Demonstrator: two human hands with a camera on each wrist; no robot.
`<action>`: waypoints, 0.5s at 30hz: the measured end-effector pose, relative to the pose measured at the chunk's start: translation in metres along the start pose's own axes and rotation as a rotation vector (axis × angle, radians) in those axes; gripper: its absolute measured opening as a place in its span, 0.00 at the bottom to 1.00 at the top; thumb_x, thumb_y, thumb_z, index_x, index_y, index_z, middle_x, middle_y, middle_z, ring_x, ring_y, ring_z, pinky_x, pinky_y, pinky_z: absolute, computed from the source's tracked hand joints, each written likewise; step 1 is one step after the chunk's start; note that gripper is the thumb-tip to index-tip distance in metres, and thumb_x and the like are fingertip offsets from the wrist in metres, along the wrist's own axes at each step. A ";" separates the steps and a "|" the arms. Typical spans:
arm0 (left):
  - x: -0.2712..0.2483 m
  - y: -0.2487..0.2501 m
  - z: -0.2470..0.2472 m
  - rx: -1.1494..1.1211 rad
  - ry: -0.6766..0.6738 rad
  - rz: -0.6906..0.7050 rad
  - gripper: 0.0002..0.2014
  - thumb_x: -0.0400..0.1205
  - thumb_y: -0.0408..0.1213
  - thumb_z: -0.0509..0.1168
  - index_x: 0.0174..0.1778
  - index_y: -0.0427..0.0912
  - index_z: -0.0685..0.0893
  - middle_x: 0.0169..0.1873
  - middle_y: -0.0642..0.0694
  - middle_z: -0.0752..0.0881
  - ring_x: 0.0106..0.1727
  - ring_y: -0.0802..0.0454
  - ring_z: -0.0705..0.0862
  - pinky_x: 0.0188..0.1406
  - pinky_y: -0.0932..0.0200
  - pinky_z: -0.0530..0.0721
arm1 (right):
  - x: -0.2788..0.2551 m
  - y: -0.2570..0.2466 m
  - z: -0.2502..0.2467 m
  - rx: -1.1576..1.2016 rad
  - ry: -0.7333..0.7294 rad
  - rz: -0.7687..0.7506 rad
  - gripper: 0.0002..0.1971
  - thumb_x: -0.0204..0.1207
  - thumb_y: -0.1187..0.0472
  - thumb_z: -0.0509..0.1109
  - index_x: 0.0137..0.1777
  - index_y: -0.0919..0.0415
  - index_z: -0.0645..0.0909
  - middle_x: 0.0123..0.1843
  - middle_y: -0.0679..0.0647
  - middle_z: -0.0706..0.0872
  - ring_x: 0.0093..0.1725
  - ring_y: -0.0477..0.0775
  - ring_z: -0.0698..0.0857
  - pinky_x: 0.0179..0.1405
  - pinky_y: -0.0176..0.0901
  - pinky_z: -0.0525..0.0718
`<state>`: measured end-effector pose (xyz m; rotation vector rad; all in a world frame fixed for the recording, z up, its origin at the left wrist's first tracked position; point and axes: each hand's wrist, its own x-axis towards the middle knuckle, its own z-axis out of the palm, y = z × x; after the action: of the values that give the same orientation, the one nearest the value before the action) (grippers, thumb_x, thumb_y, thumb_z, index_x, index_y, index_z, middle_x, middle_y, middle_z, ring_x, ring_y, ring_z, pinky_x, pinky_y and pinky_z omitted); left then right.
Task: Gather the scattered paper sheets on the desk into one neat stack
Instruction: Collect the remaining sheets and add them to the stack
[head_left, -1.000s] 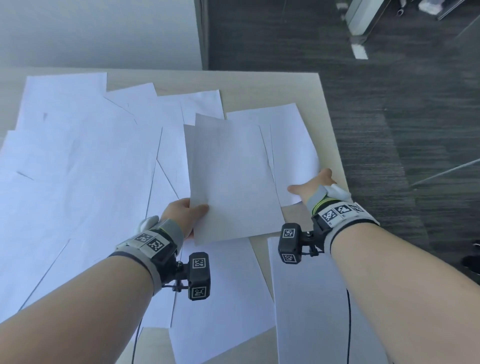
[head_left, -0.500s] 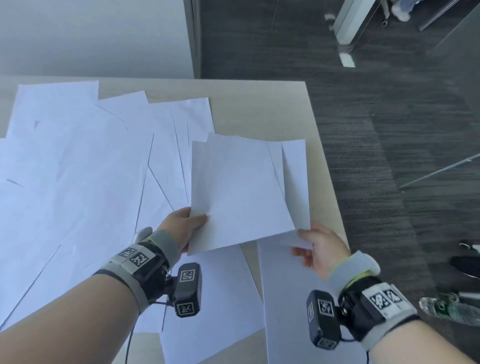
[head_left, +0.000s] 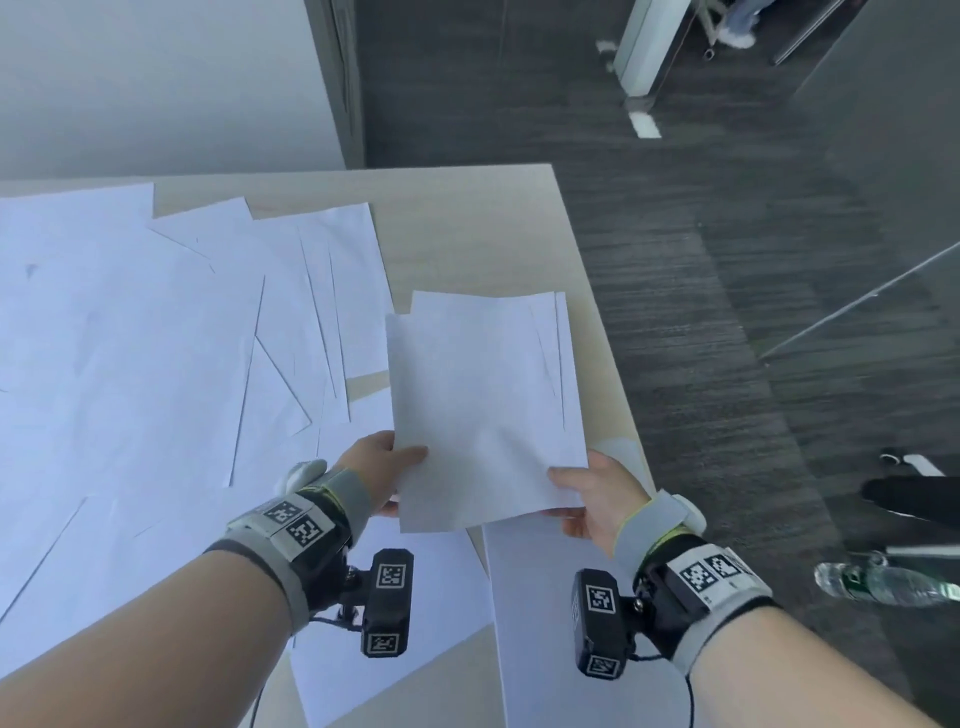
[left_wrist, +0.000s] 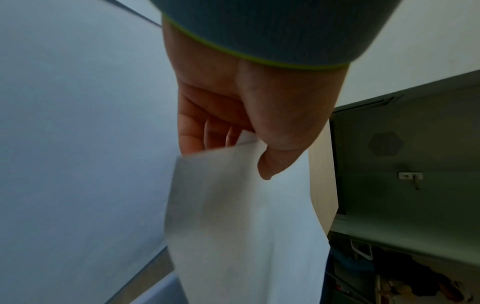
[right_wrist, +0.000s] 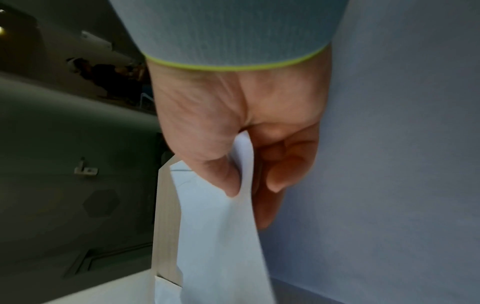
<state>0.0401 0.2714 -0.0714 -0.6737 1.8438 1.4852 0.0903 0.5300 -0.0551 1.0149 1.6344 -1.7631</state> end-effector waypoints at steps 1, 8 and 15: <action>-0.002 -0.001 0.001 -0.029 0.009 0.003 0.10 0.86 0.37 0.69 0.62 0.41 0.85 0.54 0.41 0.91 0.54 0.40 0.90 0.55 0.41 0.91 | -0.003 0.004 -0.003 0.016 -0.027 -0.001 0.13 0.81 0.69 0.69 0.61 0.54 0.84 0.49 0.57 0.90 0.31 0.60 0.89 0.18 0.36 0.73; -0.021 -0.018 -0.014 -0.274 -0.161 0.041 0.22 0.70 0.34 0.78 0.61 0.36 0.87 0.55 0.31 0.92 0.52 0.32 0.92 0.56 0.36 0.89 | -0.030 0.038 -0.019 -0.222 -0.252 -0.075 0.15 0.79 0.75 0.71 0.61 0.59 0.86 0.56 0.58 0.93 0.55 0.62 0.92 0.49 0.52 0.90; -0.061 -0.006 -0.033 -0.174 0.047 0.374 0.15 0.66 0.37 0.78 0.49 0.43 0.94 0.49 0.41 0.95 0.54 0.38 0.93 0.57 0.47 0.86 | -0.040 0.019 -0.001 -0.321 -0.136 -0.276 0.07 0.74 0.69 0.76 0.49 0.60 0.90 0.48 0.59 0.93 0.49 0.57 0.90 0.50 0.47 0.87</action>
<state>0.0779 0.2366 -0.0247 -0.4610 1.9688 1.9013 0.1287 0.5238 -0.0339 0.5326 1.9615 -1.6211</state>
